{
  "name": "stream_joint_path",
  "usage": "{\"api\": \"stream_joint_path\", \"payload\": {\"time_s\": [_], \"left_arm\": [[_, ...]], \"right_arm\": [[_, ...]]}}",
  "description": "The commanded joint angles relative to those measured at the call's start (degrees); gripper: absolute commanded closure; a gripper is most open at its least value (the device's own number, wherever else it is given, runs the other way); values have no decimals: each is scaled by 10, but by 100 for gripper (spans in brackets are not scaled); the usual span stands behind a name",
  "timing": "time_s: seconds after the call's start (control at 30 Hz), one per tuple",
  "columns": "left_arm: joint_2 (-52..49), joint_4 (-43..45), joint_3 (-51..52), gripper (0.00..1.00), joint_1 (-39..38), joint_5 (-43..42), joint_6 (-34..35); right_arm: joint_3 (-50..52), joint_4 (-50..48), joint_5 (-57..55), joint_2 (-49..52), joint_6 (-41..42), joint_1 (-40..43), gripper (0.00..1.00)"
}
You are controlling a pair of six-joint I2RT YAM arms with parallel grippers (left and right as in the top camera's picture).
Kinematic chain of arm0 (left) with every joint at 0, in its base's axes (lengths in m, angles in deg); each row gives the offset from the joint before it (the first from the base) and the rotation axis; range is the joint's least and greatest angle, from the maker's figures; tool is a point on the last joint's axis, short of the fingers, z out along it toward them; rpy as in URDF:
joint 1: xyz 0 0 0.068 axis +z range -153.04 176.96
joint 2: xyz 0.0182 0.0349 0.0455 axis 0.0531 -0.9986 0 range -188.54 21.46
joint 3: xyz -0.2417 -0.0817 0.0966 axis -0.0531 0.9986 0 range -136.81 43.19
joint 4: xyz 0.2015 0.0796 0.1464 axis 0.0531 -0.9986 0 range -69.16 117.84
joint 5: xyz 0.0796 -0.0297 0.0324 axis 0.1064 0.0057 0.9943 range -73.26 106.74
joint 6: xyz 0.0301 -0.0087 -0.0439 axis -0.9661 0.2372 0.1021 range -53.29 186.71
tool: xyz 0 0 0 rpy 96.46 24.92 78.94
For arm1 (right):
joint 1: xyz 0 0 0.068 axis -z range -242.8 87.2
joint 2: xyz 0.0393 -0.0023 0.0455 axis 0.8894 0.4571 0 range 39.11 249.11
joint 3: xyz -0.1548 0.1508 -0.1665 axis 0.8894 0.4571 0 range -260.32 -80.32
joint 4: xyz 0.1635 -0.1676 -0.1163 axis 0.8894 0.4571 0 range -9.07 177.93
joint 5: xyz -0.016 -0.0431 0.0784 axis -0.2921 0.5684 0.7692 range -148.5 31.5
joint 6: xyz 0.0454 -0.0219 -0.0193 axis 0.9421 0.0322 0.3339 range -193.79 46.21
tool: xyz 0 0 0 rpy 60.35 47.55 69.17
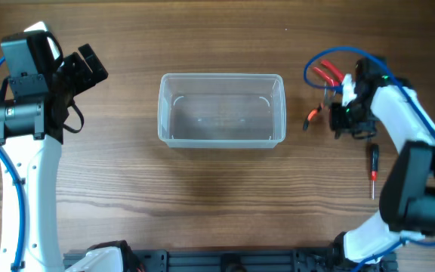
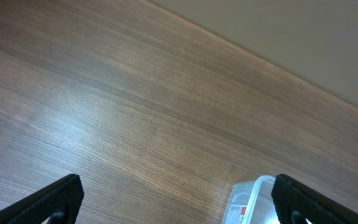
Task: Pack container
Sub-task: 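Grasp the orange-black needle-nose pliers with the right gripper, then carry the pliers into the container and open the right gripper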
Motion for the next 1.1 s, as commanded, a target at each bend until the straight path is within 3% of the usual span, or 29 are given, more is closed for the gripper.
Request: {"api": "stream_joint_path", "payload": {"time_s": [0.0,0.17,0.23,0.37,0.57,0.83,1.07], "left_arm": [[4,0,-5,0,3,2,5],[4,-2,-5,0,3,2,5],[4,-3,-5,0,3,2,5],[4,-14,-5,0,3,2,5],[4,-37,-5,0,19,2,5],[4,-50,-5,0,21,2,5],[4,-58,-5,0,21,2,5]], "right_arm": [[-67,12,-10,-88,7,-13,96],[-106,37,-10,-142,-125,-90,96],[-121,68,18,-143,-232,-151,96],[-123,55,24,-139,-328,-279,96],[-123,-24,35,-87,-357,-356,96],[-123,-78,90,58,-386,-357,96],[-123,-72,126,124,-386,-357,96]]}}
